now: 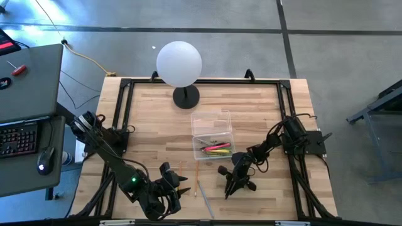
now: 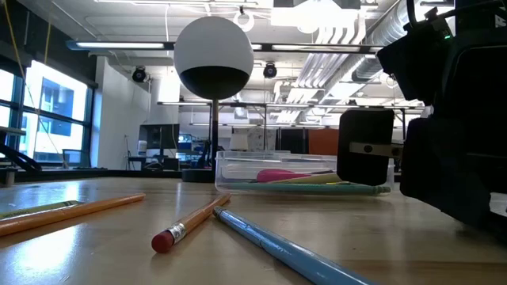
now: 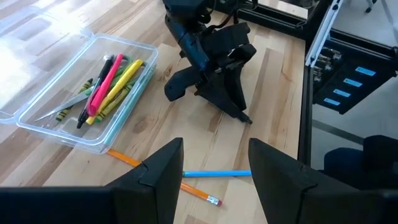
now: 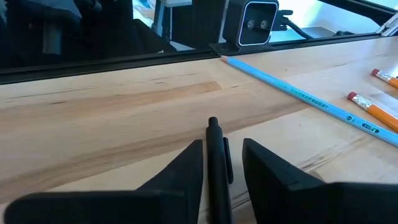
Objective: Pick & place school supplies into a supply box
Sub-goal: Put the black pen into the transparent supply box
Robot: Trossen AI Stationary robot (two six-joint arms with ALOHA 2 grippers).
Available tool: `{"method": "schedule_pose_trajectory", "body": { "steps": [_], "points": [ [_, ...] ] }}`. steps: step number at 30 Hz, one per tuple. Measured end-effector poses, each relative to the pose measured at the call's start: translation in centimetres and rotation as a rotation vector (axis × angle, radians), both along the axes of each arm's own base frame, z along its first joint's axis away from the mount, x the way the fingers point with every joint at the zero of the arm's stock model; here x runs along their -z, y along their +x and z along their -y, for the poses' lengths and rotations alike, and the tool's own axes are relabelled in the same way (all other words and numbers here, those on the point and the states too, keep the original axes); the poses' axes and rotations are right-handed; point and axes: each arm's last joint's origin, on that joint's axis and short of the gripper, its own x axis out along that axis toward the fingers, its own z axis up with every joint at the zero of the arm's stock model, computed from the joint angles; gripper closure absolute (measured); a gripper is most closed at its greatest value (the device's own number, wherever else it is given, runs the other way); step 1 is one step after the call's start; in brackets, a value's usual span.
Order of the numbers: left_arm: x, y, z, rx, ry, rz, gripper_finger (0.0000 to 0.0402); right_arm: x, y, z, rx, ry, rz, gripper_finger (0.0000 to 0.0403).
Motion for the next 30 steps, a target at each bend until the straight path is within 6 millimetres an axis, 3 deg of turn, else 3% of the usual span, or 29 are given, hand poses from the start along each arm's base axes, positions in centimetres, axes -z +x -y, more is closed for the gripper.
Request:
{"method": "schedule_pose_trajectory", "body": {
  "steps": [9, 18, 30],
  "points": [
    [0.0, 0.0, 0.1, 0.017, -0.014, -0.014, 0.0188, 0.1, -0.3, -0.6, 0.007, -0.025, -0.021, 0.0284],
    [0.1, 0.0, 0.1, 0.016, -0.012, -0.015, 0.0188, -2.2, -0.7, -0.1, 0.049, -0.130, -0.086, 0.0303],
    [0.1, 0.0, 0.1, 0.016, -0.011, -0.015, 0.0188, -1.5, -0.6, 0.8, -0.024, -0.152, -0.049, 0.0320]
  ]
}}
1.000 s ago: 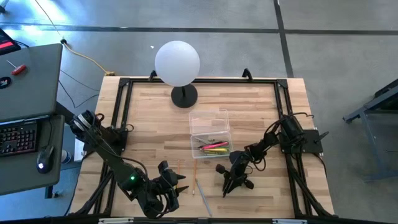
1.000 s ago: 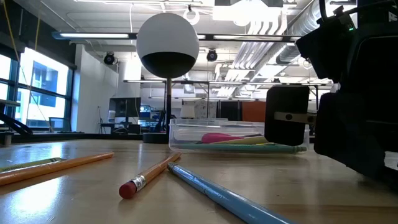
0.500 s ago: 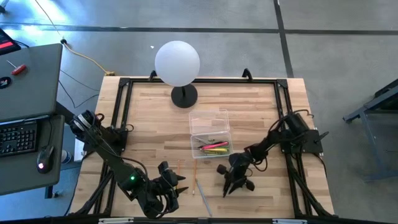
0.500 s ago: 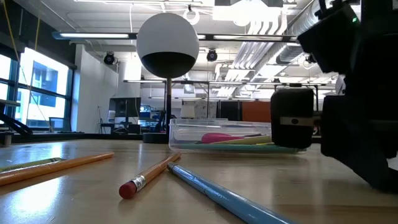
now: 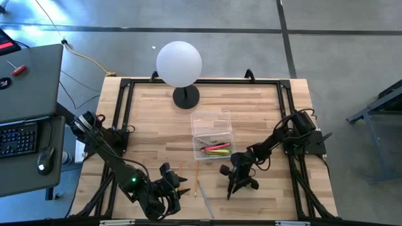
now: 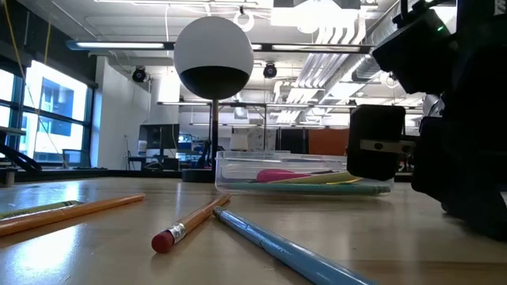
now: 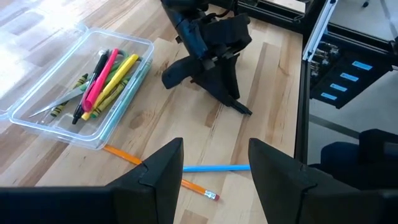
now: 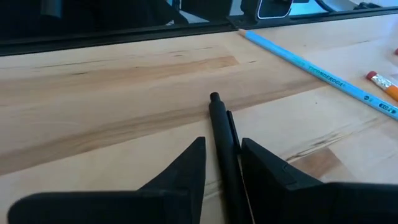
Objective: Pick & place school supplies into a supply box
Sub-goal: Put the black pen into the transparent supply box
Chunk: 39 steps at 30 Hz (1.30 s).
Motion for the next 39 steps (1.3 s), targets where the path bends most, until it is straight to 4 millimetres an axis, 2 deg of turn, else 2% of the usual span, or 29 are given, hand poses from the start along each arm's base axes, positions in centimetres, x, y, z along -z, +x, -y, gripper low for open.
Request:
{"method": "schedule_pose_trajectory", "body": {
  "steps": [19, 26, 31, 36, 39],
  "points": [
    [0.0, 0.0, 0.0, 0.027, 0.056, -0.006, 0.0188, -0.1, 0.3, 0.5, -0.051, 0.043, 0.031, 0.0320],
    [0.0, 0.0, 0.0, 0.036, 0.071, -0.009, 0.0188, -0.5, 1.1, 0.5, -0.084, 0.070, 0.048, 0.0320],
    [0.0, 0.0, 0.0, 0.036, 0.071, -0.009, 0.0188, 0.5, 1.9, 1.1, -0.104, 0.120, 0.011, 0.0320],
    [0.0, 0.0, 0.0, 0.037, 0.070, -0.009, 0.0188, 1.8, 2.6, 0.9, -0.129, 0.152, -0.019, 0.0320],
    [0.0, 0.0, 0.0, 0.044, 0.064, -0.015, 0.0188, 1.7, 2.6, 0.8, -0.115, 0.165, -0.017, 0.0320]
  ]
}}
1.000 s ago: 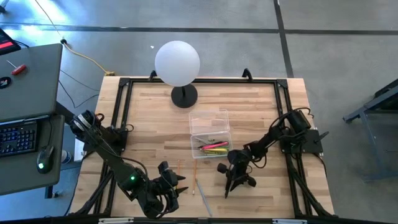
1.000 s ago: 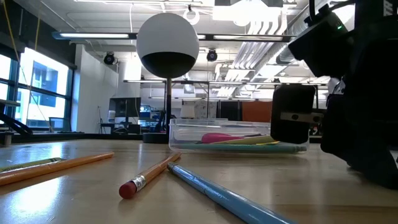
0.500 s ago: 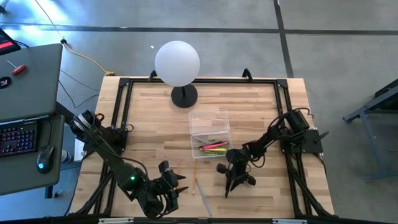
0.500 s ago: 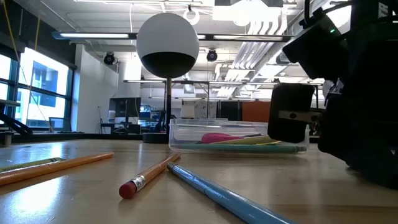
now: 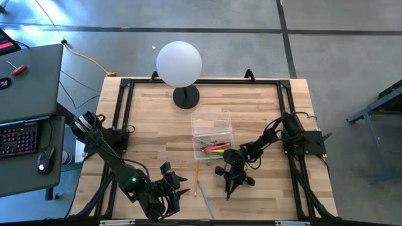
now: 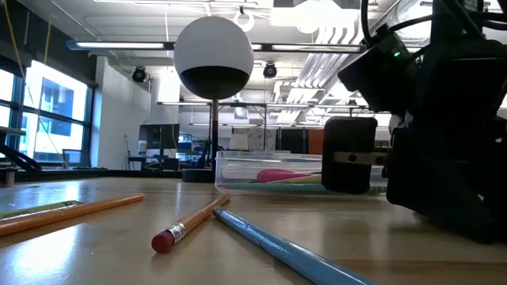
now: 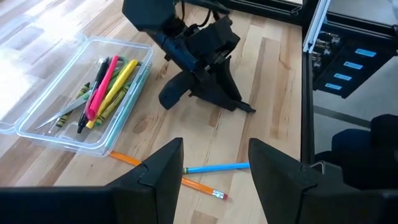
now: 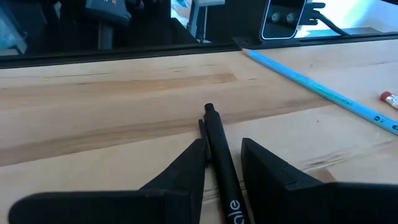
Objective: Pick & place school supplies into a supply box
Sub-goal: Put the black pen into the transparent supply box
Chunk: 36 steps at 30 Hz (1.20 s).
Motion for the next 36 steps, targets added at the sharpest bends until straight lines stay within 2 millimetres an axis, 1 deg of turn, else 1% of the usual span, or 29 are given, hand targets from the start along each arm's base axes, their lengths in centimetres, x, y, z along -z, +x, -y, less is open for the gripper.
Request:
{"method": "schedule_pose_trajectory", "body": {
  "steps": [11, 13, 19, 23, 25, 29, 31, 33, 36],
  "points": [
    [0.0, 0.0, 0.0, 0.003, 0.011, 0.000, 0.0188, 0.0, 0.0, 0.0, 0.000, -0.010, 0.015, 0.0325],
    [0.0, 0.0, 0.0, 0.003, 0.011, 0.000, 0.0188, 0.0, 0.0, -0.1, 0.004, -0.014, 0.018, 0.0336],
    [0.0, 0.0, 0.0, 0.002, 0.010, 0.000, 0.0188, -0.2, 0.2, -0.2, 0.025, -0.025, 0.034, 0.0387],
    [0.0, 0.0, 0.0, 0.002, 0.009, 0.001, 0.0188, -0.5, 0.1, -1.1, 0.068, -0.035, 0.034, 0.0389],
    [0.0, 0.0, 0.0, 0.001, 0.007, 0.001, 0.0188, -1.3, 0.2, -1.6, 0.143, -0.057, 0.035, 0.0385],
    [0.0, 0.0, 0.0, -0.001, 0.004, 0.002, 0.0188, -3.6, 0.4, -1.9, 0.257, -0.058, 0.040, 0.0382],
    [0.0, 0.0, 0.0, 0.000, 0.005, 0.002, 0.0188, -5.0, 0.4, -1.7, 0.296, -0.047, 0.031, 0.0388],
    [0.0, 0.0, 0.0, 0.001, 0.002, 0.004, 0.0188, -6.4, 0.4, -1.4, 0.354, -0.070, 0.046, 0.0393],
    [0.0, 0.0, 0.0, 0.003, 0.000, 0.004, 0.0188, -8.4, 0.1, -1.0, 0.438, -0.159, 0.088, 0.0391]
  ]
}}
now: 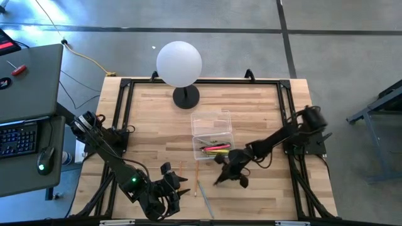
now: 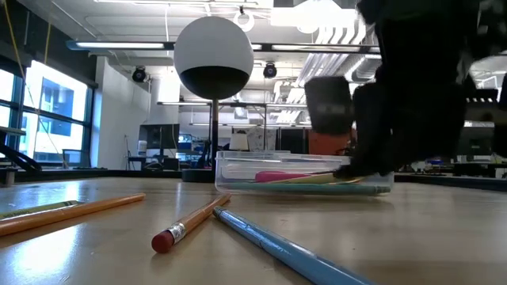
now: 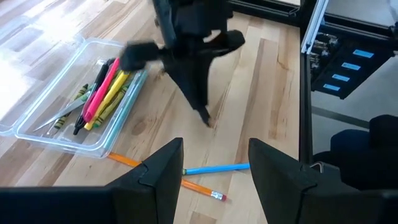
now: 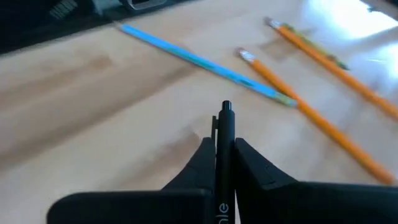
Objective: Pick & place school supplies into a supply box
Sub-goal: Put the black pen into the transparent supply box
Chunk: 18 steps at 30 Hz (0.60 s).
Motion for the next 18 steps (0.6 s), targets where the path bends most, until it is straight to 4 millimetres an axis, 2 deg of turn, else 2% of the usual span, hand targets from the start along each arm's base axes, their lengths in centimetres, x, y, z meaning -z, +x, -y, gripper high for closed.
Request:
{"method": "schedule_pose_trajectory", "body": {
  "steps": [5, 10, 13, 18],
  "points": [
    [0.0, 0.0, 0.0, 0.000, 0.006, -0.004, 0.0188, -3.3, -0.6, 1.0, 0.110, -0.112, 0.082, 0.0380],
    [0.0, 0.0, 0.0, 0.000, 0.005, -0.004, 0.0188, -5.2, -0.7, 3.6, 0.288, -0.289, 0.150, 0.0384],
    [0.0, 0.0, 0.0, -0.001, 0.005, -0.003, 0.0188, -5.4, -0.1, 5.8, 0.408, -0.264, 0.143, 0.0383],
    [0.0, 0.0, -0.1, -0.015, 0.016, 0.009, 0.0188, -3.1, 0.7, 8.5, 0.588, -0.134, -0.003, 0.0372]
  ]
}}
